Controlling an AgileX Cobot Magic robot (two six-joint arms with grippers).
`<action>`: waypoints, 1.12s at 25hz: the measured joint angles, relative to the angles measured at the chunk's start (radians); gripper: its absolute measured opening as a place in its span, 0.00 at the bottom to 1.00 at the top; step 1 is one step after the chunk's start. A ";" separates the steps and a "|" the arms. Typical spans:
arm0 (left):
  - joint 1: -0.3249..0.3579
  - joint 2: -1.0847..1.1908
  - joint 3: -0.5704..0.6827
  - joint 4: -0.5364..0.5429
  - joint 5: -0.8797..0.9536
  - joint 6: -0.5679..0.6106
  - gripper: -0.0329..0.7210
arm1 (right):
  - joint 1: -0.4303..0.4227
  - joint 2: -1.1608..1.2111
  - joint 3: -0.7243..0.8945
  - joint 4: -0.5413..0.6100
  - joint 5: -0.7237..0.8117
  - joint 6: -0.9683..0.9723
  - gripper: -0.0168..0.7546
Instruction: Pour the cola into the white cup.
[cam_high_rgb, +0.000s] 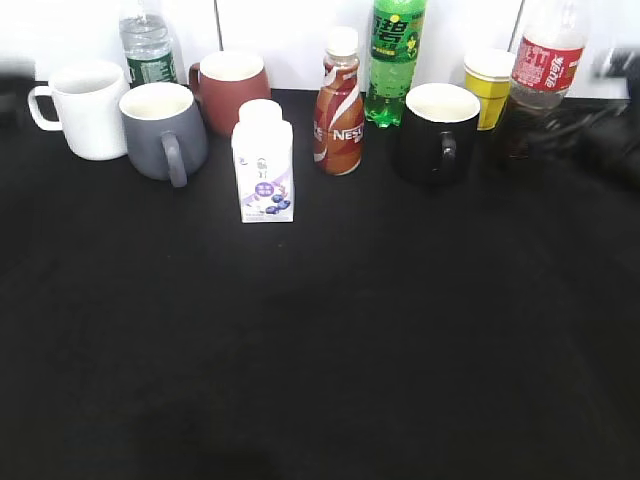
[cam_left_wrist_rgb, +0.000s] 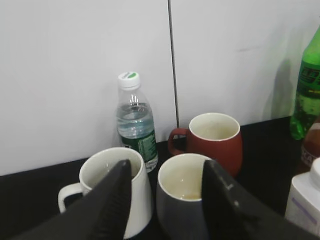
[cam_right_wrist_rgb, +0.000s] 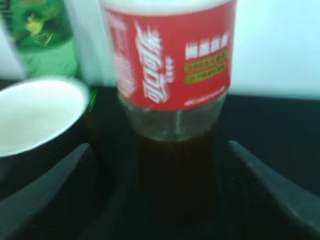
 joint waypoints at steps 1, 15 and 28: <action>0.000 0.000 0.000 -0.017 0.115 -0.001 0.51 | 0.001 -0.082 0.001 -0.099 0.202 0.081 0.79; 0.000 -0.226 -0.250 -0.244 1.354 0.050 0.51 | 0.301 -0.851 -0.159 0.236 1.708 -0.149 0.78; 0.000 -1.043 0.029 -0.284 1.355 0.105 0.51 | 0.302 -1.499 0.164 0.136 1.843 -0.145 0.78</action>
